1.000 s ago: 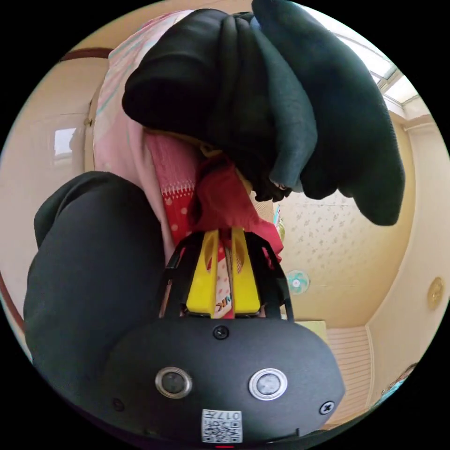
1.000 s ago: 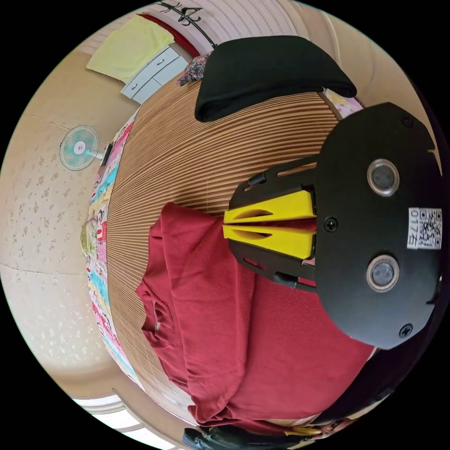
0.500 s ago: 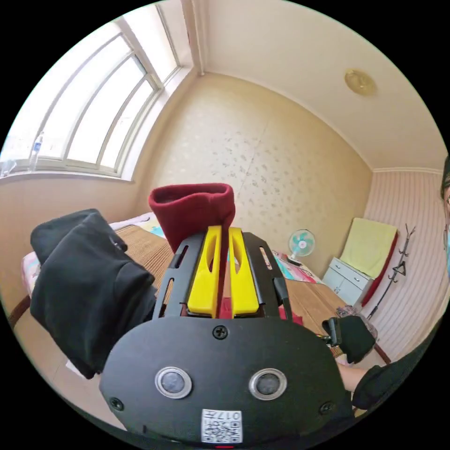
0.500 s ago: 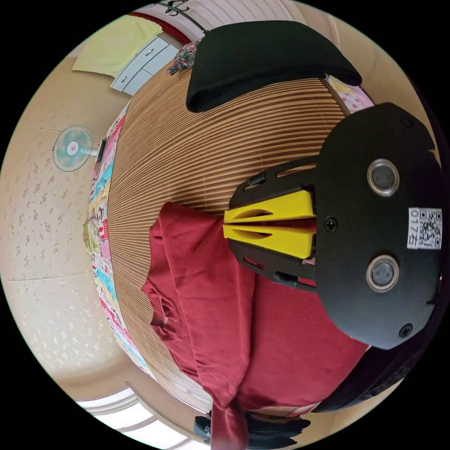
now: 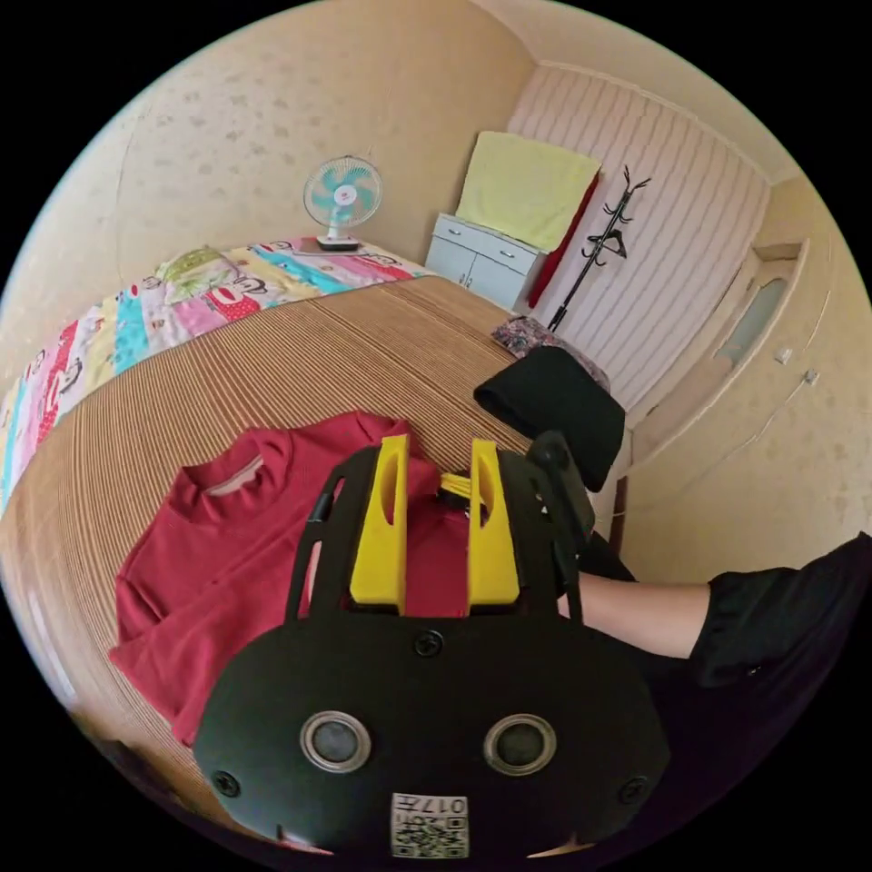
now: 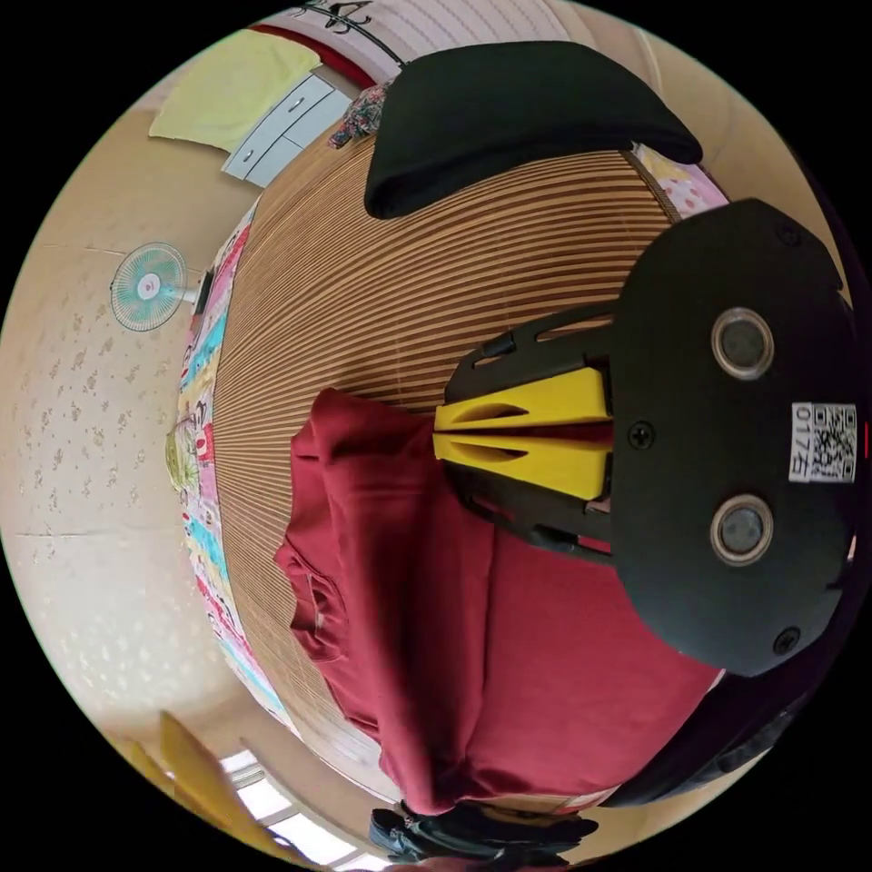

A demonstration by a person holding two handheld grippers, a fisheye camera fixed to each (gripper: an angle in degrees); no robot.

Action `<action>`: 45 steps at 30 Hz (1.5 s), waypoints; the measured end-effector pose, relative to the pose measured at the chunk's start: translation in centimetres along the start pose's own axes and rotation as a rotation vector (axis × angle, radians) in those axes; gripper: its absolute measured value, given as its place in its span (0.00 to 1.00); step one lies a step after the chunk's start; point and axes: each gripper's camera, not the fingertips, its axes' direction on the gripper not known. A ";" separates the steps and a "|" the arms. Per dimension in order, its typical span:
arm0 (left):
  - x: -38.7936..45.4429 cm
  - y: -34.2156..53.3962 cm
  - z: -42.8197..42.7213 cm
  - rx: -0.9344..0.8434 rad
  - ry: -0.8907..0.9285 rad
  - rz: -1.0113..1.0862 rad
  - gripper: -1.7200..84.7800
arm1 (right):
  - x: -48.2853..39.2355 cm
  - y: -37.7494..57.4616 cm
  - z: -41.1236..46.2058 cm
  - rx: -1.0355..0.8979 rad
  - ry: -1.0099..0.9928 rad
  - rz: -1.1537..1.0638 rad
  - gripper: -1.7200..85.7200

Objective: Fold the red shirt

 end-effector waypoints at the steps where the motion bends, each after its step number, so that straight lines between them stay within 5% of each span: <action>1: -0.7 2.3 1.2 0.001 0.005 -0.047 0.13 | 1.0 -0.4 -0.8 0.001 -0.038 0.013 0.02; 10: -6.9 23.2 -4.3 0.065 -0.316 -0.383 0.13 | 9.4 -3.3 -6.1 0.004 -0.371 0.132 0.02; 13: -9.6 28.5 -1.6 -0.097 -0.459 -0.464 0.08 | 10.0 -4.4 -8.0 -0.001 -0.377 0.136 0.02; 16: -10.0 32.0 -2.6 0.056 -0.407 -0.455 0.06 | 11.3 -5.4 -9.7 -0.012 -0.427 0.164 0.03; 26: -10.0 33.0 -5.0 0.105 -0.388 -0.422 0.06 | 15.0 -6.4 -16.6 0.163 -0.803 0.415 0.14; 32: -13.1 34.4 -7.9 0.154 -0.252 -0.485 0.04 | 6.7 -13.5 -17.0 -0.119 -0.674 0.234 0.07; 39: -13.4 33.9 -10.2 0.151 -0.262 -0.483 0.03 | 3.4 -14.1 -28.2 0.294 -0.562 0.016 0.05; 45: -13.8 33.3 -12.5 0.154 -0.256 -0.488 0.04 | 5.0 -10.6 -16.8 -0.067 -0.413 0.206 0.05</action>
